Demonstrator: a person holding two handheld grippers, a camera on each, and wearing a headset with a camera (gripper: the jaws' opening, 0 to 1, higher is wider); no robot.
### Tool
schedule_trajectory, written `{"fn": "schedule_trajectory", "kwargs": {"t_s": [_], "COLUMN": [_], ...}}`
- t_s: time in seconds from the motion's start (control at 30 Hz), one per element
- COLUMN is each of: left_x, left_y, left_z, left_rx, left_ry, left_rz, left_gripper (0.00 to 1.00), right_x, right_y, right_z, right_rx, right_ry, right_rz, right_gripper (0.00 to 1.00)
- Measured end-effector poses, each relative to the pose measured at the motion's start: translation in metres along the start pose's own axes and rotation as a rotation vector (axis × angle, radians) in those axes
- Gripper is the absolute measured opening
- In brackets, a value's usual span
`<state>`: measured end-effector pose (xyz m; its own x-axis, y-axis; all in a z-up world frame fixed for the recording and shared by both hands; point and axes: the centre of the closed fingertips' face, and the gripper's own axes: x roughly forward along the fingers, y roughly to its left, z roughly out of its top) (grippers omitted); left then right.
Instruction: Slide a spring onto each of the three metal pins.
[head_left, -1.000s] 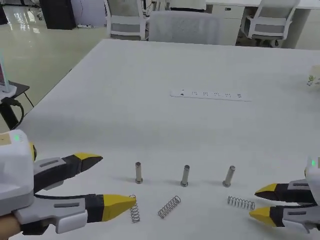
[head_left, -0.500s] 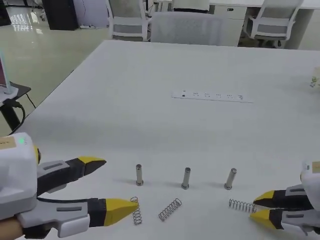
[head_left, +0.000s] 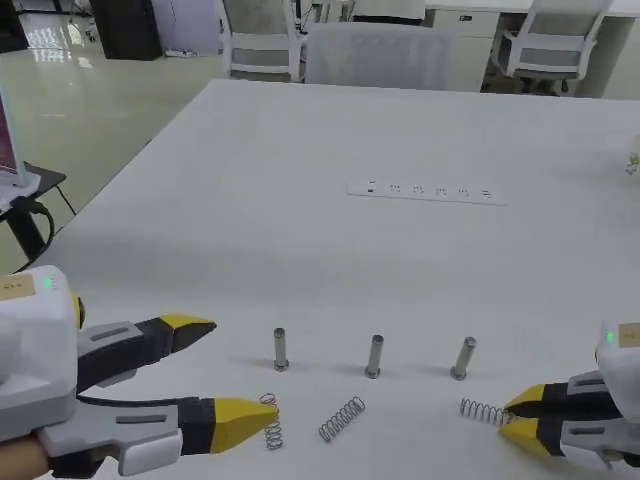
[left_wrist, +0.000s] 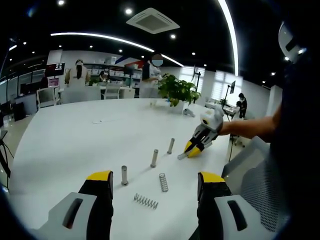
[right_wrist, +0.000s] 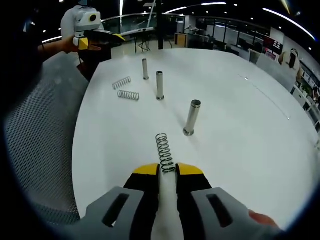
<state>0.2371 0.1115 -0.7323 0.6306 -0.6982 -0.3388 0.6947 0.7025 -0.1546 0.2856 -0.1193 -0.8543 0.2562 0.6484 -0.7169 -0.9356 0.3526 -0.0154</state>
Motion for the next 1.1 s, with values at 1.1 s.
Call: {"fn": "schedule_trajectory", "kwargs": {"t_s": [1.1], "left_x": [0.0021], "left_y": [-0.0085], "left_z": [-0.0035], "left_rx": [0.012], "left_ry": [0.008], "left_rz": [-0.04], "left_gripper": [0.62], "right_x": [-0.0051], "right_y": [-0.0026], "right_z": [0.0026], "right_rx": [-0.02], "right_ry": [0.017], "right_rz": [-0.019], "right_gripper": [0.08]}}
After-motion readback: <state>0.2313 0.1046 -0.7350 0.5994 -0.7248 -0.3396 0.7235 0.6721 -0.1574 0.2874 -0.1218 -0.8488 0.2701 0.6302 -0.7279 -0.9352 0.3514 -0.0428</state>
